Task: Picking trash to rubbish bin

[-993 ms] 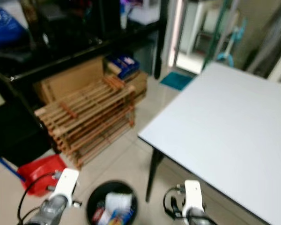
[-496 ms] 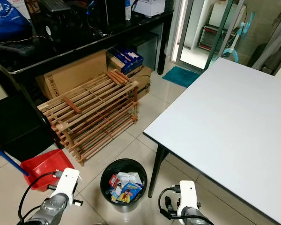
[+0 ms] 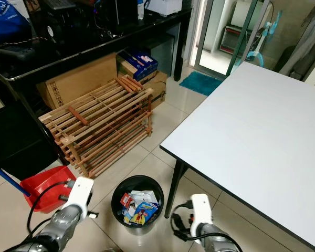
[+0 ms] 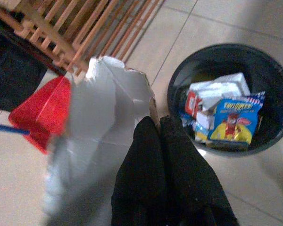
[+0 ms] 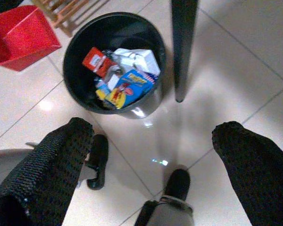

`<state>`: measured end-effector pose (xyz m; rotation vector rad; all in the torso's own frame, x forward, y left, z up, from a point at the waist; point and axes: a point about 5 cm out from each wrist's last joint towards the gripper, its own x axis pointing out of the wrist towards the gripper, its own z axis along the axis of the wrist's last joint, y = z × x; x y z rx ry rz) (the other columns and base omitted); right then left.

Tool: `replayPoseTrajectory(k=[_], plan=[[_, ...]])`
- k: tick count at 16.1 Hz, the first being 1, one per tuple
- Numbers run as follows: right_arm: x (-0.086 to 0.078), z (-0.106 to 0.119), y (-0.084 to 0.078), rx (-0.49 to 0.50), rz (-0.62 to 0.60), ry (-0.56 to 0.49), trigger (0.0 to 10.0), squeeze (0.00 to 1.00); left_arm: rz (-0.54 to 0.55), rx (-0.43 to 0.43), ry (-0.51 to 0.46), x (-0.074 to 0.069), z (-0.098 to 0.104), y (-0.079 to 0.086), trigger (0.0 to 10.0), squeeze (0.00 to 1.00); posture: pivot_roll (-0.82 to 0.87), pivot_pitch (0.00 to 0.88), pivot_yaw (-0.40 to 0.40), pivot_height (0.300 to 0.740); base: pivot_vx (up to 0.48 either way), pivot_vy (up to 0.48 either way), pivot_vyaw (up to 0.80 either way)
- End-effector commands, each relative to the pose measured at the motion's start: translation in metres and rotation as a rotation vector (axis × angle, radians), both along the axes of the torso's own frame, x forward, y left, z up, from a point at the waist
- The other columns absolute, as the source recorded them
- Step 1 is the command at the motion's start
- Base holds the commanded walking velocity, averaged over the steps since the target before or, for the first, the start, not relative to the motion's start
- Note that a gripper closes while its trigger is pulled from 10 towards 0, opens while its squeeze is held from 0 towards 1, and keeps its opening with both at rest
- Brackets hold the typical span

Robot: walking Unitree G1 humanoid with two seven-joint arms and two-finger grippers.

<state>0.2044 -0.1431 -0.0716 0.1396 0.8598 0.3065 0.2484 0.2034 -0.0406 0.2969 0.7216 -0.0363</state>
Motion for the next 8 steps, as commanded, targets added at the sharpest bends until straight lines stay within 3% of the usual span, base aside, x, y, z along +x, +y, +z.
replayPoseTrajectory(k=[1,8], plan=[[0.005,0.003,0.001,-0.006,0.022,-0.019,10.0,0.0,-0.01,-0.007,0.009,0.003,0.001,-0.002,10.0,0.0,-0.03,0.072,-0.035,0.74,0.0,0.0,0.0],[0.007,0.011,0.008,0.059,0.069,-0.129,10.0,0.0,-0.112,-0.059,-0.084,0.035,0.023,-0.031,10.0,0.0,-0.12,0.193,-0.043,0.74,0.0,0.0,0.0]])
